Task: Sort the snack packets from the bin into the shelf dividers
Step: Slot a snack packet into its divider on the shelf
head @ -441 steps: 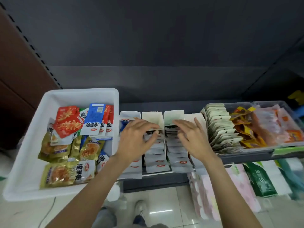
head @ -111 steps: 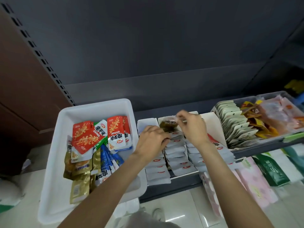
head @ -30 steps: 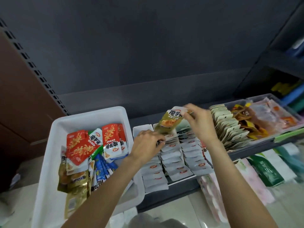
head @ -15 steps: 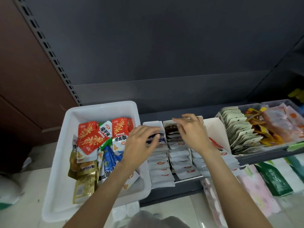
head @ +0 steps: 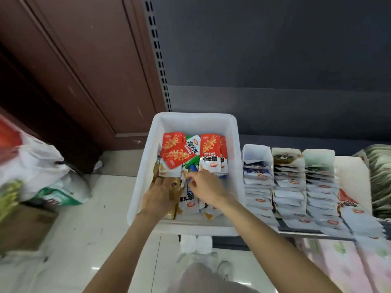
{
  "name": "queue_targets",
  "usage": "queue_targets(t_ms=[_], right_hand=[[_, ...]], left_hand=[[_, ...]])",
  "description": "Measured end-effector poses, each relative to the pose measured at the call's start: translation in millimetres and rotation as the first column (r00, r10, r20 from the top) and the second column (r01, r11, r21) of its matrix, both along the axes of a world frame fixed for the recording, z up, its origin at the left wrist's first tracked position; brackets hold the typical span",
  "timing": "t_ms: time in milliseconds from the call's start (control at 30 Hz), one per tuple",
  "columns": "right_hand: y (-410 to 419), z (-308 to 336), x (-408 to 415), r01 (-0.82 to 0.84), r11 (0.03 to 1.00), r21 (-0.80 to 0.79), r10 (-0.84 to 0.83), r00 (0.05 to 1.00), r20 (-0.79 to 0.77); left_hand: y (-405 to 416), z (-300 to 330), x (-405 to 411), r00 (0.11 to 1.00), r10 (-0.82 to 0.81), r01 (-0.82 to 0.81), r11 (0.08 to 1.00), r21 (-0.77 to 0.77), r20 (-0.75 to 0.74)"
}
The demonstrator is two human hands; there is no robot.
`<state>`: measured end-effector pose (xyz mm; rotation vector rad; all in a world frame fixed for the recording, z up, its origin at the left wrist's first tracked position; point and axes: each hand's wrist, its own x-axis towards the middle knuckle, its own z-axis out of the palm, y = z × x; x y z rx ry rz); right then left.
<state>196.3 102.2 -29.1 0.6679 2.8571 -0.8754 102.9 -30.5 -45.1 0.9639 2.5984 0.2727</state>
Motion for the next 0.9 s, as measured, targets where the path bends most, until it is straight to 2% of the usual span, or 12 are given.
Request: queue_targets(t_ms=[100, 233, 300, 433, 533, 600, 667, 767, 800, 833, 900], right_hand=[[-11.7, -17.3, -16.3, 0.01, 1.0, 0.022, -0.011, 0.999, 0.048], [-24.5, -25.3, -36.2, 0.263, 0.958, -0.113, -0.258, 0.965, 0.054], [-29.6, -27.2, -44.4, 0.34, 0.936, -0.095, -0.335, 0.94, 0.07], [-33.3, -28.8, -51.6, 0.409, 0.912, -0.016, -0.407, 0.91, 0.077], [-28.8, -36.0, -55.2, 0.446, 0.891, -0.09, -0.437, 0.894, 0.103], [-21.8, -34.5, -51.6, 0.451, 0.874, -0.182, -0.432, 0.892, 0.133], [-13.2, -24.0, -37.2, 0.481, 0.818, -0.315, -0.458, 0.876, 0.15], [0.8, 2.0, 3.3, 0.558, 0.627, -0.543, -0.584, 0.799, 0.147], [3.1, 11.8, 16.8, 0.556, 0.534, -0.636, -0.627, 0.766, 0.144], [3.2, 22.5, 28.8, 0.525, 0.448, -0.724, -0.662, 0.739, 0.127], [0.3, 41.1, 47.8, 0.431, 0.38, -0.818, -0.693, 0.718, 0.057]], left_hand=[[-0.5, -3.9, -1.5, 1.0, -0.03, 0.031, 0.998, -0.054, 0.005], [-0.6, -3.0, -1.7, 0.995, -0.1, 0.098, 0.991, -0.086, -0.014], [-0.8, -3.3, -2.2, 0.992, -0.122, 0.118, 0.99, -0.078, -0.038], [1.4, -4.9, -3.7, 0.987, -0.117, 0.108, 0.99, -0.088, -0.109], [-0.4, -4.3, -4.5, 0.991, -0.091, 0.087, 0.995, -0.044, -0.101], [-1.4, -1.7, -4.3, 0.997, -0.066, 0.068, 0.996, 0.049, -0.035], [-2.3, 4.9, -3.3, 0.999, -0.033, 0.027, 0.984, 0.175, 0.032], [-0.3, 17.9, -1.7, 0.97, 0.081, -0.15, 0.942, 0.3, 0.231], [1.4, 22.8, 0.4, 0.926, 0.12, -0.242, 0.917, 0.316, 0.359], [3.7, 27.1, 3.8, 0.844, 0.14, -0.342, 0.884, 0.32, 0.517], [11.8, 39.6, 17.3, 0.58, 0.09, -0.517, 0.809, 0.28, 0.81]])
